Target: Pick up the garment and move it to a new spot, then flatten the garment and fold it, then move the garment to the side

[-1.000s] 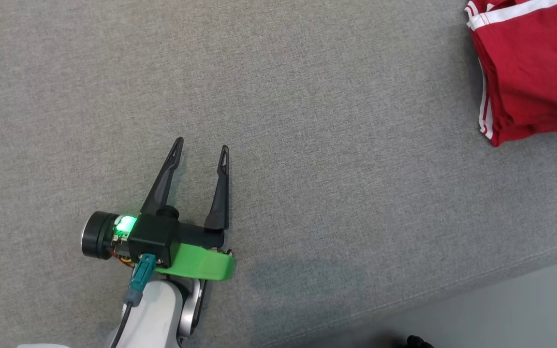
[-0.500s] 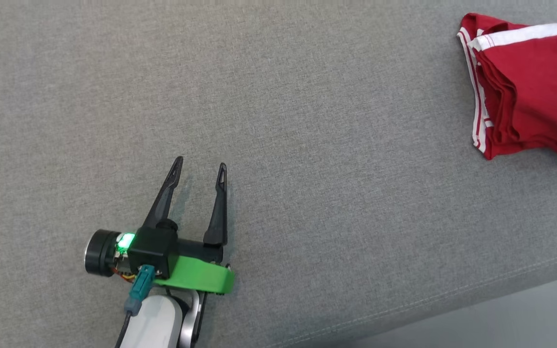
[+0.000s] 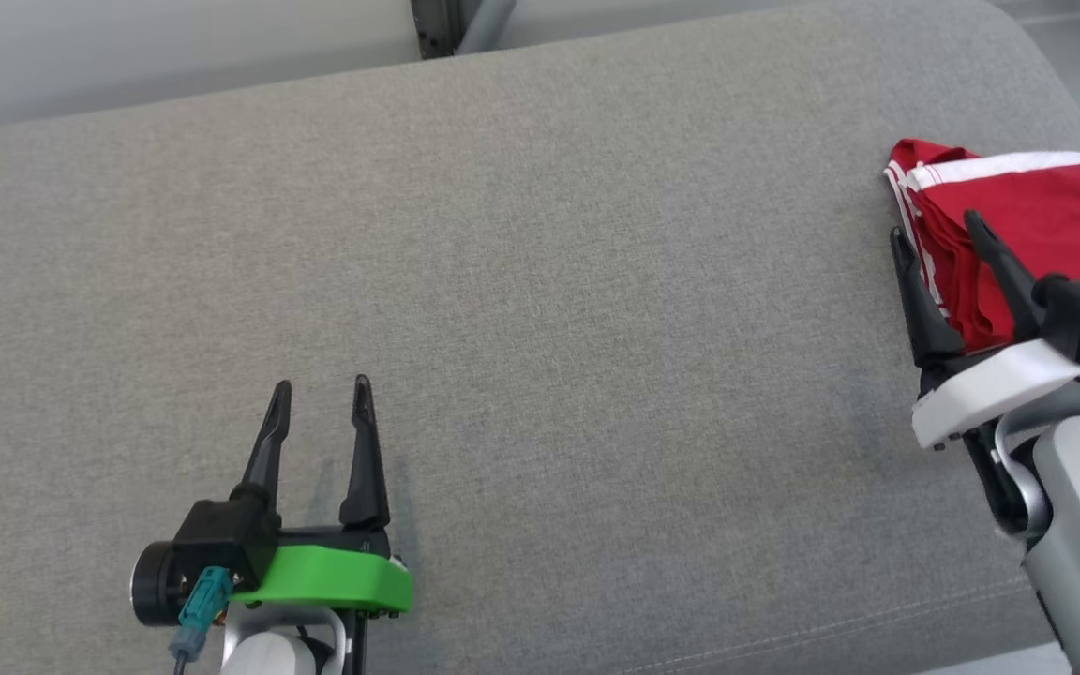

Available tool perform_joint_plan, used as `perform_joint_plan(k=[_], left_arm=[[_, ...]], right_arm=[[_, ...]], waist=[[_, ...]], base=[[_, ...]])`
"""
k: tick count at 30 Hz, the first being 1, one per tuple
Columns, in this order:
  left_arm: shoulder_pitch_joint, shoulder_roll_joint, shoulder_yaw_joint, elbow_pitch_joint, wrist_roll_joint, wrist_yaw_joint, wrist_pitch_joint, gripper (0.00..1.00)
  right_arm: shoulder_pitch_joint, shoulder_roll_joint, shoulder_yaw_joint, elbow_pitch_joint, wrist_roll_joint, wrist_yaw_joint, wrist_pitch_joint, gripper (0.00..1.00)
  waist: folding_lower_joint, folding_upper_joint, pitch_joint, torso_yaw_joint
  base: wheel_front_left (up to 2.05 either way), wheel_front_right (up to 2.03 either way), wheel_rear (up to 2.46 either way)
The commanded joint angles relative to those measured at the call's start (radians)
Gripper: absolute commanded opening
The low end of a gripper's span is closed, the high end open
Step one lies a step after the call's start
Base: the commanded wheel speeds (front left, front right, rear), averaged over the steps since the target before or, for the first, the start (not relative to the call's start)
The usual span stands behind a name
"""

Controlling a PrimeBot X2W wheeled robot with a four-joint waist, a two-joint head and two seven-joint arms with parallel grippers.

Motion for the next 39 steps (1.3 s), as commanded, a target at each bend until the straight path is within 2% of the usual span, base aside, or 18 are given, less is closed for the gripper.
perform_joint_plan(k=[1,9,14,21,30,31,35,39], left_arm=[[0.014,0.002,0.011,0.004,0.001,0.000,-0.002,1.00],[0.071,0.002,0.075,0.037,0.031,-0.038,-0.002,1.00],[0.121,0.002,0.115,0.021,0.046,-0.027,-0.002,1.00],[0.187,0.002,0.138,0.009,0.047,-0.041,-0.002,1.00],[0.207,0.002,0.141,0.014,0.058,-0.052,-0.002,1.00],[0.196,0.000,0.137,0.013,0.057,-0.050,0.000,0.00],[0.201,-0.001,0.132,0.046,0.054,-0.050,0.006,0.00],[0.191,0.000,0.130,0.049,-0.020,-0.057,0.016,0.00]], right_arm=[[0.035,0.015,-0.018,-0.024,-0.023,-0.001,-0.003,1.00],[0.283,0.195,-0.170,-0.296,-0.183,-0.001,-0.003,1.00],[0.399,0.252,-0.182,-0.373,-0.238,-0.001,-0.003,1.00],[0.486,0.269,-0.148,-0.386,-0.264,-0.001,-0.003,1.00],[0.506,0.266,-0.142,-0.373,-0.259,-0.001,-0.003,1.00],[0.499,0.269,-0.141,-0.374,-0.260,0.000,0.000,0.00],[0.513,0.277,-0.138,-0.341,-0.257,0.000,0.002,0.00],[0.513,0.274,-0.150,-0.337,-0.172,0.000,0.019,0.00]], waist=[[0.0000,0.0000,-0.081,0.061],[0.0000,0.0000,-0.162,0.103],[0.0000,0.0000,-0.194,0.106],[0.0000,0.0000,-0.219,0.109],[0.0000,0.0000,-0.234,0.113],[0.0000,0.0000,-0.234,0.113],[0.0000,0.0000,-0.235,0.113],[0.0000,0.0000,-0.234,0.113]], base=[[0.00,0.00,0.00],[0.00,0.00,0.00],[0.00,0.00,0.00],[0.00,0.00,0.00],[0.00,0.00,0.00],[0.00,0.00,0.00],[0.00,0.00,0.00],[0.00,0.00,0.00]])
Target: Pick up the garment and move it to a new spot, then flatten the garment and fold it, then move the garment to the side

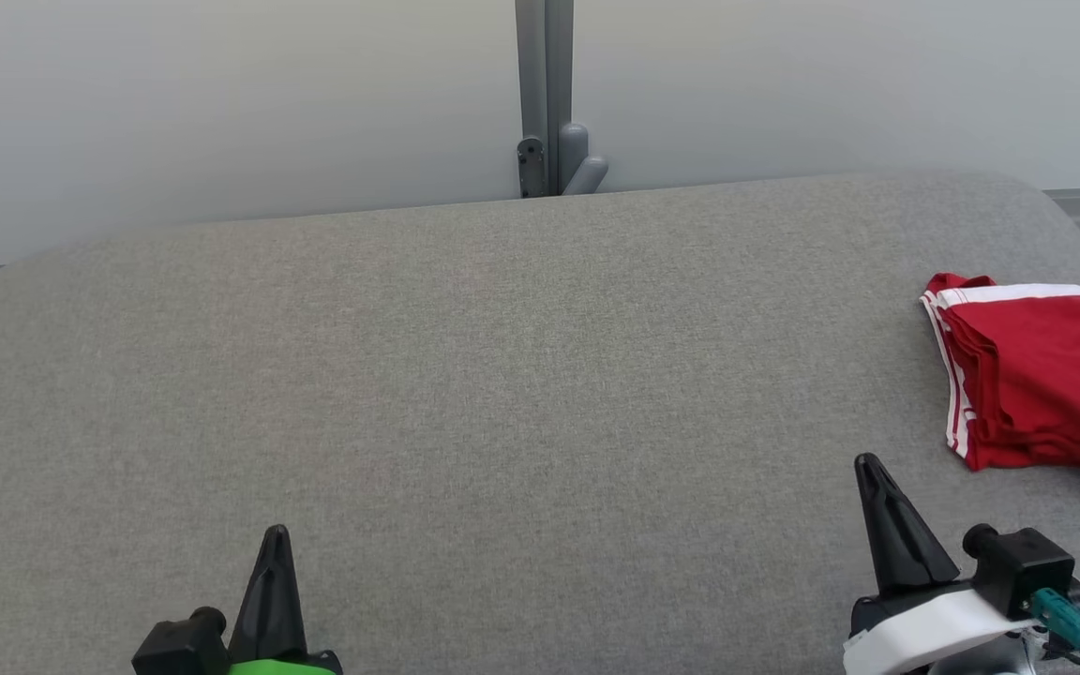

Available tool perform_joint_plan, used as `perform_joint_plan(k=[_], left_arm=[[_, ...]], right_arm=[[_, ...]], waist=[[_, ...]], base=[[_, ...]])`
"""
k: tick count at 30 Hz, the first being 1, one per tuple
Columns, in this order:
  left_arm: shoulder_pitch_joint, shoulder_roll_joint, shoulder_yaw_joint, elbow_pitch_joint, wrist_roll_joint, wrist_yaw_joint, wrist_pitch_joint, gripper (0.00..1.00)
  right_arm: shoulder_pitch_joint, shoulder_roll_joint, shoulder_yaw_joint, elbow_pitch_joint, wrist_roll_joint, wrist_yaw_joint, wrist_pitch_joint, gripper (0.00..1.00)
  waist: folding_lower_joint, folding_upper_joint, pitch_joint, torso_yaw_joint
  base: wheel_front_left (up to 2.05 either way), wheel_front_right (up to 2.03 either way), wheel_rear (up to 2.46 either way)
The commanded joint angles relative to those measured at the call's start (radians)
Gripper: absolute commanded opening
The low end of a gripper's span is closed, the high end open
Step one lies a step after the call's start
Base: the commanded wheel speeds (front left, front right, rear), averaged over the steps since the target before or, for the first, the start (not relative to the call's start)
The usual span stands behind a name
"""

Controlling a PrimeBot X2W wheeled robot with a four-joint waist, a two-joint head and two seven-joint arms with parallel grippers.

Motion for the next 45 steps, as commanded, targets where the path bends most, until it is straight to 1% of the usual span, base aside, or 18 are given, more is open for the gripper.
perform_joint_plan(k=[1,13,14,21,31,32,45], left_arm=[[-0.019,0.001,0.001,-0.013,-0.050,-0.007,0.005,0.00],[-0.067,0.002,-0.004,0.018,-0.265,-0.036,0.036,0.00],[-0.074,0.002,-0.005,0.022,-0.298,-0.040,0.041,0.00],[-0.097,0.003,-0.008,0.034,-0.408,-0.055,0.056,0.00],[-0.125,0.003,-0.010,0.046,-0.549,-0.074,0.077,0.00],[-0.125,0.003,-0.010,0.046,-0.549,-0.074,0.077,0.00],[-0.157,0.003,-0.013,0.061,-0.713,-0.094,0.103,0.00]], right_arm=[[-0.013,-0.007,-0.013,-0.013,0.055,0.000,0.010,0.00],[-0.025,-0.020,-0.060,0.005,0.302,0.000,0.070,0.00],[-0.027,-0.021,-0.068,0.007,0.339,0.000,0.080,0.00],[-0.033,-0.024,-0.095,0.015,0.462,0.000,0.113,0.00],[-0.041,-0.026,-0.133,0.026,0.618,0.000,0.160,0.00],[-0.041,-0.026,-0.133,0.026,0.618,0.000,0.160,0.00],[-0.051,-0.024,-0.181,0.039,0.796,0.000,0.217,0.00]], waist=[[0.0001,0.0000,0.001,0.000],[0.0001,0.0000,0.004,-0.001],[0.0001,0.0000,0.004,-0.001],[0.0001,0.0000,0.006,-0.002],[0.0001,0.0000,0.009,-0.003],[0.0001,0.0000,0.009,-0.003],[0.0001,0.0000,0.012,-0.004]], base=[[0.00,0.00,0.00],[0.00,0.00,0.00],[0.00,0.00,0.00],[0.00,0.00,0.00],[0.00,0.00,0.00],[0.00,0.00,0.00],[0.00,0.00,0.00]])
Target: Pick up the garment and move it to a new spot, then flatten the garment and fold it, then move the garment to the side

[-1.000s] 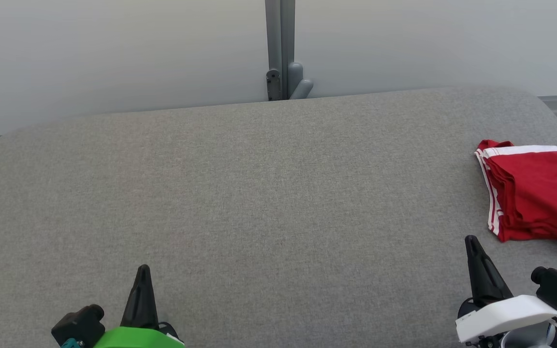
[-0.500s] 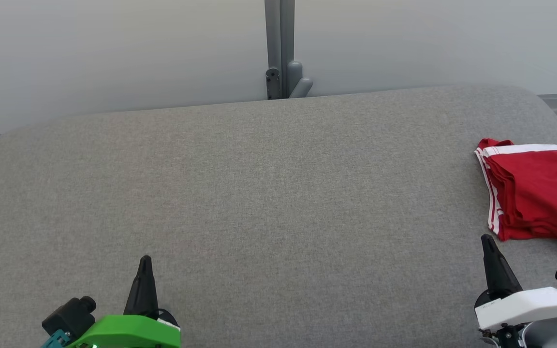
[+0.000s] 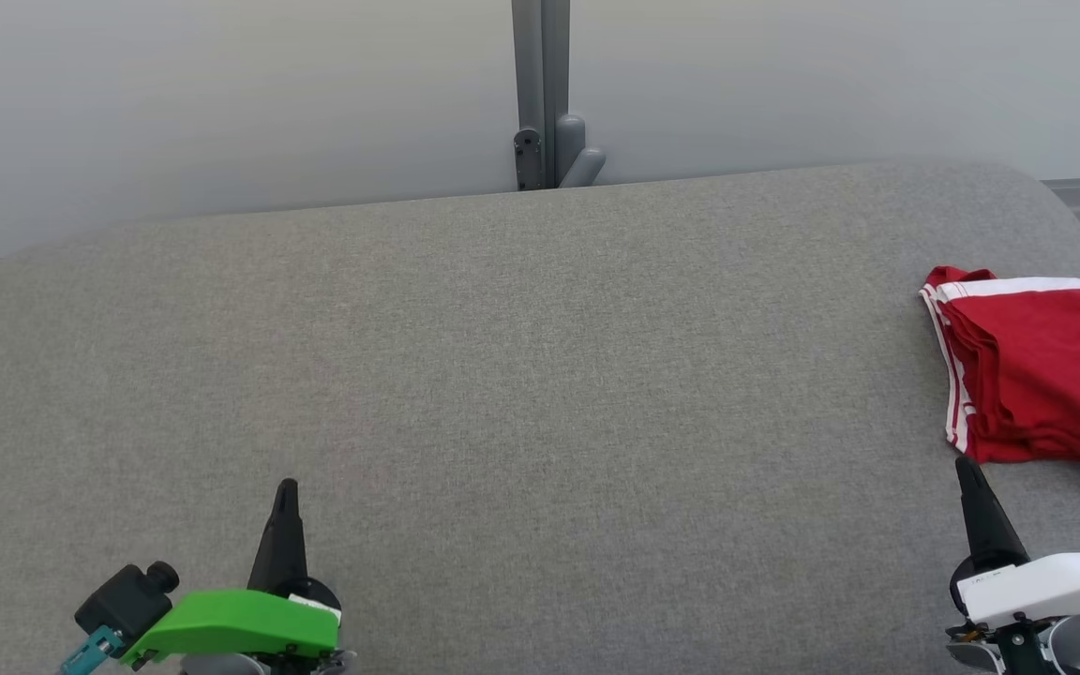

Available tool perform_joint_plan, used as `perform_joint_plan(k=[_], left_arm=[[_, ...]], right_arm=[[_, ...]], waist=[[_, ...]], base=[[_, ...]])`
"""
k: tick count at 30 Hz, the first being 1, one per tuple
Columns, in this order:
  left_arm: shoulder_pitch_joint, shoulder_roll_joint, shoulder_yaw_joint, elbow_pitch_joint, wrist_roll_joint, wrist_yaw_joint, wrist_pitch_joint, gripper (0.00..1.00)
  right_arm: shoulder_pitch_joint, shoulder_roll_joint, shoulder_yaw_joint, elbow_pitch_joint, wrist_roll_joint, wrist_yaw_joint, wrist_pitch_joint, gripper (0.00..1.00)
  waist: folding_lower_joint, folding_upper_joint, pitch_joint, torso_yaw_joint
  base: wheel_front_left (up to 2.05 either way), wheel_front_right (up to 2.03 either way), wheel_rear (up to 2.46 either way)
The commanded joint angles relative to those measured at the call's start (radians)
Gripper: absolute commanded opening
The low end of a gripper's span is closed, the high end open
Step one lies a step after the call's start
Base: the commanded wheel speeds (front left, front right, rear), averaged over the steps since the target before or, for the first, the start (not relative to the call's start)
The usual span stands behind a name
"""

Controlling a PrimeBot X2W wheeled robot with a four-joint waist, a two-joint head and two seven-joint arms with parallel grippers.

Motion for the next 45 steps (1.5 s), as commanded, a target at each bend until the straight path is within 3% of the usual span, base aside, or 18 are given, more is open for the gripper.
perform_joint_plan(k=[1,45], left_arm=[[-0.030,0.003,0.000,-0.008,-0.022,-0.007,0.005,0.00],[-0.110,0.003,-0.006,0.035,-0.436,-0.061,0.067,0.00]], right_arm=[[-0.022,-0.006,-0.010,-0.007,0.027,0.000,0.009,0.00],[-0.052,0.011,-0.150,0.030,0.461,0.000,0.170,0.00]], waist=[[0.0000,0.0000,0.000,0.000],[0.0000,0.0000,0.012,-0.004]], base=[[0.00,0.00,0.00],[0.00,0.00,0.00]])
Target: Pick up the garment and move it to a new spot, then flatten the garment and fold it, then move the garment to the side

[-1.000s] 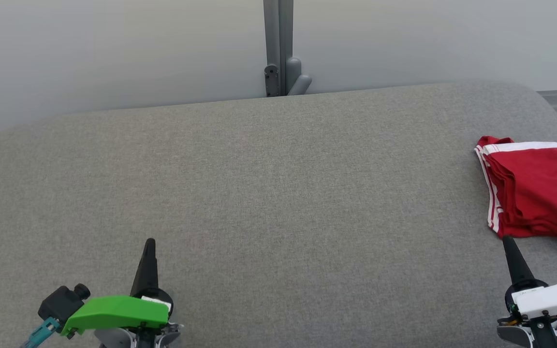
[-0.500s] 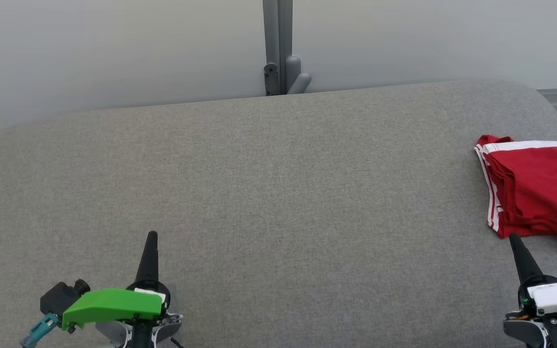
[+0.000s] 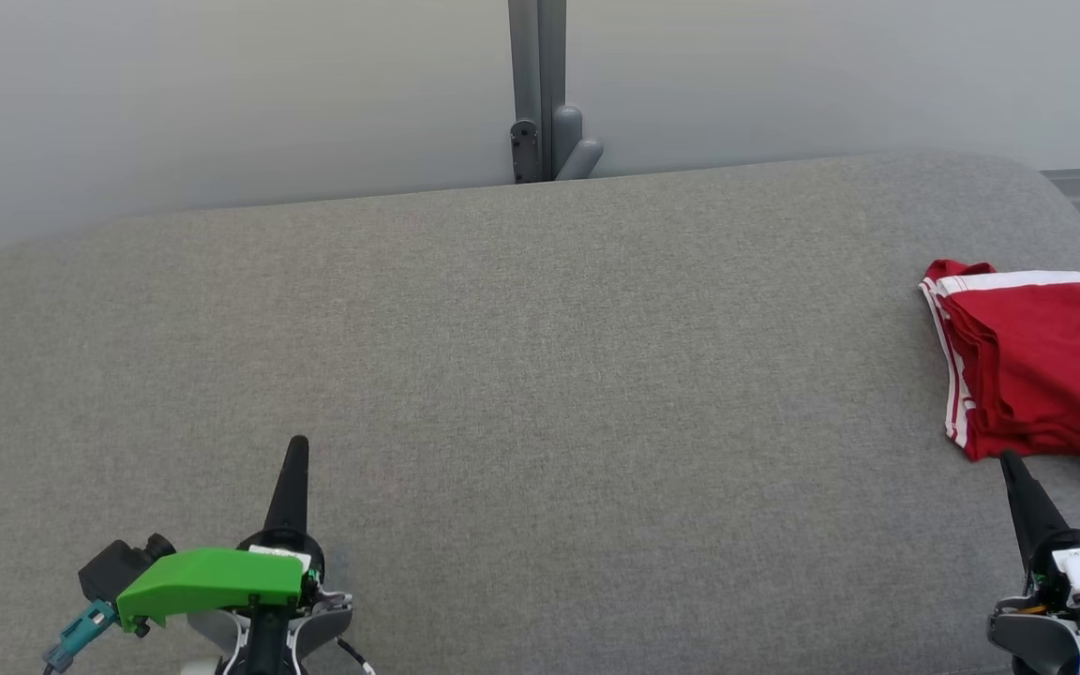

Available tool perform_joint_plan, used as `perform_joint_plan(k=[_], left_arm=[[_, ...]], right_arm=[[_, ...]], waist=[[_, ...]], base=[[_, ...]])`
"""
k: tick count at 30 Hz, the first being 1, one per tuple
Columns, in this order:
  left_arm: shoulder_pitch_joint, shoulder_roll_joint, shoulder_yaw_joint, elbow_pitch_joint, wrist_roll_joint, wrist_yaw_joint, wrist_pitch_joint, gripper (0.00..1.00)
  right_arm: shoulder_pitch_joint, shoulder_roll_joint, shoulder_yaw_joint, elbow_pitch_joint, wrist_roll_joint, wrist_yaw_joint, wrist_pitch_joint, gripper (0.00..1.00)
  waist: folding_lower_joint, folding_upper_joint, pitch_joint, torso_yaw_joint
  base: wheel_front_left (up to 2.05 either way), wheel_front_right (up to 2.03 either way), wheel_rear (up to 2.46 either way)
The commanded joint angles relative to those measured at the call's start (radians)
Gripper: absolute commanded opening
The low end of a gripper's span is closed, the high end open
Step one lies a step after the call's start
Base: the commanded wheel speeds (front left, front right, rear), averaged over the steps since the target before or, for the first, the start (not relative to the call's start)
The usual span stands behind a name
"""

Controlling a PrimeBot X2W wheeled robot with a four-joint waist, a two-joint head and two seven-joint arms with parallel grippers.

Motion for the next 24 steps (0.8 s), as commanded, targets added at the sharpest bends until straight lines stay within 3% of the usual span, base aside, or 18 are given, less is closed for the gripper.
perform_joint_plan(k=[1,24], left_arm=[[-0.022,0.003,0.000,-0.001,-0.022,-0.009,0.003,0.00],[-0.055,0.003,-0.003,0.018,-0.197,-0.030,0.030,0.00]], right_arm=[[-0.017,-0.002,-0.010,-0.001,0.025,0.000,0.009,0.00],[-0.030,0.011,-0.075,0.015,0.201,0.000,0.083,0.00]], waist=[[0.0000,0.0000,0.000,0.000],[0.0000,0.0000,0.007,-0.002]], base=[[0.00,0.00,0.00],[0.00,0.00,0.00]])
